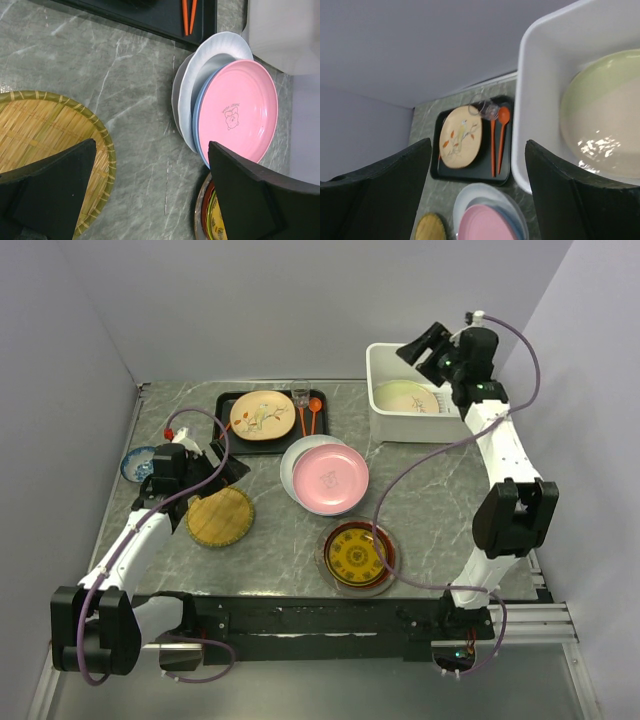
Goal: Place the plates into the plastic bin on the countertop
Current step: Pick up the plate at the center of the board.
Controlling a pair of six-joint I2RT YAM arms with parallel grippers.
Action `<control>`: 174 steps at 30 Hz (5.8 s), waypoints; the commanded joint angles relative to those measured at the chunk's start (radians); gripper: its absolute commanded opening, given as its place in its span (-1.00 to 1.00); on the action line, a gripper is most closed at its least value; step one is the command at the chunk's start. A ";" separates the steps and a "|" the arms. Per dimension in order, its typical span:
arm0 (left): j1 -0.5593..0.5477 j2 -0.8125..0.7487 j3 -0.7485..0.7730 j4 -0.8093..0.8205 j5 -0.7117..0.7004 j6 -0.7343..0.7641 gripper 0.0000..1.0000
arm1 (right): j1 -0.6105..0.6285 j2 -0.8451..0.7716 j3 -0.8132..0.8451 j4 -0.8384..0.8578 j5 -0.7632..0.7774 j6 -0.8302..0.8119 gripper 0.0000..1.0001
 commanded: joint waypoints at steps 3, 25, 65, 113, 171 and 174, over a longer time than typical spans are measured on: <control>-0.003 -0.046 0.031 0.005 -0.009 0.024 0.99 | 0.071 -0.111 -0.113 0.025 -0.016 -0.036 0.66; -0.004 -0.075 0.009 0.008 -0.018 0.021 0.99 | 0.229 -0.383 -0.571 0.066 -0.058 -0.069 0.68; -0.004 -0.123 0.092 -0.103 -0.068 0.035 0.99 | 0.611 -0.299 -0.663 0.140 -0.042 -0.019 0.66; -0.003 -0.230 0.140 -0.311 -0.198 0.102 0.99 | 0.893 0.289 -0.369 0.326 -0.111 0.143 0.56; -0.001 -0.285 0.120 -0.304 -0.207 0.095 0.99 | 0.930 0.445 -0.349 0.493 0.108 0.332 -1.00; -0.001 -0.285 0.120 -0.304 -0.207 0.092 0.99 | 0.929 0.436 -0.360 0.507 0.106 0.336 -1.00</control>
